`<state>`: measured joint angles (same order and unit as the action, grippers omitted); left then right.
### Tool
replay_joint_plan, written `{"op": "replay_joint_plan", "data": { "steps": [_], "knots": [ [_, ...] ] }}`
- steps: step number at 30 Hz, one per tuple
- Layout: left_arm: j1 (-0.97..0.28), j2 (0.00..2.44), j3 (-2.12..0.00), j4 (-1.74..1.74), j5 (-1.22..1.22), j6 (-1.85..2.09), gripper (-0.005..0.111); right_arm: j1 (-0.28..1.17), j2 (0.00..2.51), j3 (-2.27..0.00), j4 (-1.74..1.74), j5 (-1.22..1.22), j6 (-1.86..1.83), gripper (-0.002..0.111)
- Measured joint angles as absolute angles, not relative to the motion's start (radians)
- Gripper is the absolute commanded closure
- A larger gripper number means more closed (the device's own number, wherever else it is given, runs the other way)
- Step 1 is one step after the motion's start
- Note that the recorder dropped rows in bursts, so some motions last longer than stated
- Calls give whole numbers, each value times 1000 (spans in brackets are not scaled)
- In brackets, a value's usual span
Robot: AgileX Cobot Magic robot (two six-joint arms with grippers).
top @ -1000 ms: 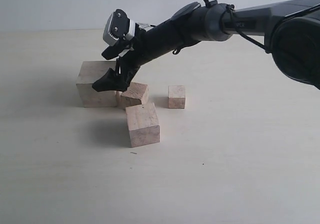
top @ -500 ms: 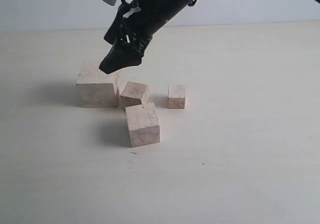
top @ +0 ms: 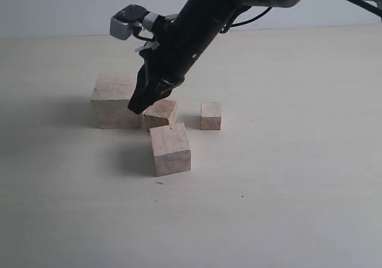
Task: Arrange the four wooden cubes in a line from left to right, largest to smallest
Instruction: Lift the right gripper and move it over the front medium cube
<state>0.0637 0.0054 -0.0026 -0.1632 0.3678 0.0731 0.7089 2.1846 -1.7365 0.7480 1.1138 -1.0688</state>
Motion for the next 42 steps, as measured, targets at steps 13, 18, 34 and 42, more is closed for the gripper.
{"op": "replay_joint_plan", "data": {
  "steps": [13, 18, 34, 42],
  "knots": [
    [64, 5, -3, -163, 368, 73, 107, 728, 2292, -1720, 725, 1025, -1073, 108],
    [64, 5, -3, -163, 368, 73, 107, 728, 2308, -1720, 723, 995, -1073, 108],
    [64, 5, -3, -163, 368, 73, 107, 549, 2322, -1720, 648, 858, -956, 108],
    [64, 5, -3, -163, 368, 73, 107, 499, 2322, -1720, 646, 722, -917, 108]
  ]
}}
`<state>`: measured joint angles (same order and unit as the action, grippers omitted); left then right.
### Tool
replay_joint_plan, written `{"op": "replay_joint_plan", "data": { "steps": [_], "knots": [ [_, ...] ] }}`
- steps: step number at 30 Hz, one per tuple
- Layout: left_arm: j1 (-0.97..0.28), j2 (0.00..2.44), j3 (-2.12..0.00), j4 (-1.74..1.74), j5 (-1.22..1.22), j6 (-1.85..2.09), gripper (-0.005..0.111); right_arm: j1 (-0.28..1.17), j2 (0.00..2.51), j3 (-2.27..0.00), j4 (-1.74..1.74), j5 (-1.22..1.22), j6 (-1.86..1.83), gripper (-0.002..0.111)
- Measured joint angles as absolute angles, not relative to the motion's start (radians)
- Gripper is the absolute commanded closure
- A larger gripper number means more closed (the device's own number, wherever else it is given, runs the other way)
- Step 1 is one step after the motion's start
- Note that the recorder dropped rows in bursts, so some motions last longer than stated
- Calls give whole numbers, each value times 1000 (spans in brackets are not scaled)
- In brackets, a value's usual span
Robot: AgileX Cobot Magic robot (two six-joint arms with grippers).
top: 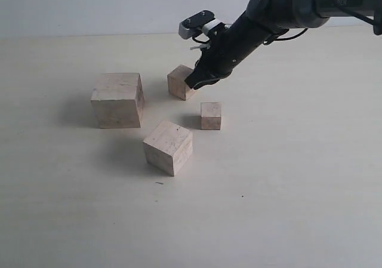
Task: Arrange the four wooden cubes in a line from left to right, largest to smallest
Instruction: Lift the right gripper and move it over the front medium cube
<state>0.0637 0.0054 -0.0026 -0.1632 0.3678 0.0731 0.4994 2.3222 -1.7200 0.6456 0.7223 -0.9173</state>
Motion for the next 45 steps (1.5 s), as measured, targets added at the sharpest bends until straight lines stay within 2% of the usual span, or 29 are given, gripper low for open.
{"op": "replay_joint_plan", "data": {
  "steps": [10, 22, 25, 27, 31, 34, 36, 43, 45],
  "knots": [
    [64, 5, -3, -163, 368, 73, 107, 469, 2323, -1720, 666, 658, -913, 108],
    [64, 5, -3, -163, 368, 73, 107, 507, 2142, -1720, 688, 1109, -1188, 107],
    [64, 5, -3, -163, 368, 73, 107, 552, 2118, -1720, 688, 1150, -1219, 98],
    [64, 5, -3, -163, 368, 73, 107, 582, 2115, -1715, 688, 1154, -1229, 86],
    [64, 5, -3, -163, 368, 73, 107, 638, 2115, -1679, 684, 1130, -1237, 52],
    [64, 5, -3, -163, 368, 73, 107, 664, 2115, -1661, 661, 1112, -1238, 31],
    [64, 5, -3, -163, 368, 73, 107, 671, 2115, -1651, 644, 1110, -1232, 29],
    [64, 5, -3, -163, 368, 73, 107, 691, 2113, -1649, 577, 1067, -1045, 43],
    [64, 5, -3, -163, 368, 73, 107, 702, 2109, -1649, 556, 1057, -958, 42]
  ]
}}
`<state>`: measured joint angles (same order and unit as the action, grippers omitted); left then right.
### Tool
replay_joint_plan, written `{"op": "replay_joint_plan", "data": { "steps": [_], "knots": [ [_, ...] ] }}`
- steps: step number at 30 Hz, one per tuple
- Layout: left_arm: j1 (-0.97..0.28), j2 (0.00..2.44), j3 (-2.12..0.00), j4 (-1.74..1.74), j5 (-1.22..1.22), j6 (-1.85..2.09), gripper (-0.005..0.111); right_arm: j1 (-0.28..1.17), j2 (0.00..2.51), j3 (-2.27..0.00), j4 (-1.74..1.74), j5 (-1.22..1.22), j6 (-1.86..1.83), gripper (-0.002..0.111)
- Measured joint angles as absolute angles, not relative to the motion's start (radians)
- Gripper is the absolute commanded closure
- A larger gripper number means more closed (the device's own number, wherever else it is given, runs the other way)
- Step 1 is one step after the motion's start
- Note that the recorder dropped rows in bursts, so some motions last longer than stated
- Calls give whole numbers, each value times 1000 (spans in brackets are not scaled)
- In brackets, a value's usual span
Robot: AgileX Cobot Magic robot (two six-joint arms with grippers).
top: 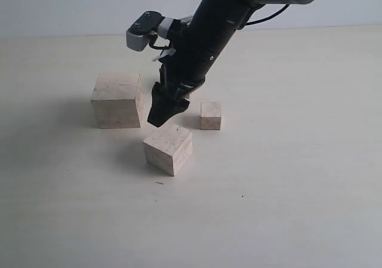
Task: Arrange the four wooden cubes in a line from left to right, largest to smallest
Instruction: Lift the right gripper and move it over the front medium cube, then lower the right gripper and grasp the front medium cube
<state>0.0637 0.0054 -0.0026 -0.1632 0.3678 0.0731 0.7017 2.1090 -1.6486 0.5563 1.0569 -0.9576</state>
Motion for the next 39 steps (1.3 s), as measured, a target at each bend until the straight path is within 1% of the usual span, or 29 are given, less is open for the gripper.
{"op": "replay_joint_plan", "data": {
  "steps": [6, 11, 23, 32, 39],
  "knots": [
    [64, 5, -3, -163, 368, 73, 107, 751, 2090, -1649, 407, 1048, -661, 29],
    [64, 5, -3, -163, 368, 73, 107, 784, 2090, -1649, 348, 1048, -587, 21],
    [50, 5, -3, -163, 368, 73, 107, 790, 2130, -1614, 295, 999, -580, 21],
    [41, 5, -3, -163, 368, 73, 107, 790, 2180, -1614, 356, 1005, -571, 22],
    [41, 5, -3, -163, 368, 73, 107, 790, 2189, -1614, 316, 986, -571, 22]
  ]
}}
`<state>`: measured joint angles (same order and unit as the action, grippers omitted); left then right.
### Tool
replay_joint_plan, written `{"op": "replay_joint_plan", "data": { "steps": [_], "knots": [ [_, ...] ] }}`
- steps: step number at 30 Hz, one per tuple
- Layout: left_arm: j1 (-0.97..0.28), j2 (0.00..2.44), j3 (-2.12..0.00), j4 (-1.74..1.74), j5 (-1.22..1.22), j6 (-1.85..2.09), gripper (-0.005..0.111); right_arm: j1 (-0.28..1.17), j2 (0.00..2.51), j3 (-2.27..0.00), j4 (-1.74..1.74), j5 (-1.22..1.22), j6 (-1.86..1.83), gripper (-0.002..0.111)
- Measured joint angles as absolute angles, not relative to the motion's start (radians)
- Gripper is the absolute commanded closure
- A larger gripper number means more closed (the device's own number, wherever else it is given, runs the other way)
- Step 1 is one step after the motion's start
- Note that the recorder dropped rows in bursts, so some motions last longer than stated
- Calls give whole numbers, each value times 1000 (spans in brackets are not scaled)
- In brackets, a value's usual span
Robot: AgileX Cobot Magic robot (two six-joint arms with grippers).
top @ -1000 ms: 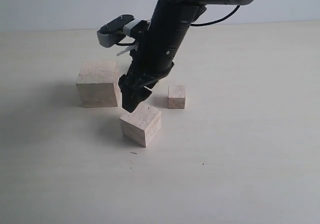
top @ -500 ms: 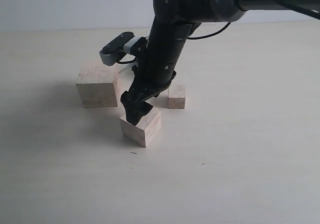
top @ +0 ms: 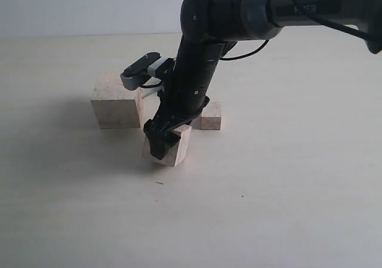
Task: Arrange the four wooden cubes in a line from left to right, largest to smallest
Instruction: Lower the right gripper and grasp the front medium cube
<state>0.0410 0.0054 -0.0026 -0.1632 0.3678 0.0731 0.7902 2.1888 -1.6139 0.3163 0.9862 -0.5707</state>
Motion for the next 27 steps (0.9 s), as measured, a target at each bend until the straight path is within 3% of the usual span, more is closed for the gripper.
{"op": "replay_joint_plan", "data": {
  "steps": [14, 16, 21, 27],
  "knots": [
    [41, 5, -3, -163, 368, 73, 107, 790, 2181, -1614, 316, 978, -571, 26],
    [41, 5, -3, -163, 368, 73, 107, 790, 2181, -1614, 316, 981, -571, 34],
    [41, 5, -3, -163, 368, 73, 107, 790, 2181, -1614, 323, 1006, -571, 71],
    [41, 5, -3, -163, 368, 73, 107, 790, 2181, -1614, 323, 1026, -571, 104]
  ]
}}
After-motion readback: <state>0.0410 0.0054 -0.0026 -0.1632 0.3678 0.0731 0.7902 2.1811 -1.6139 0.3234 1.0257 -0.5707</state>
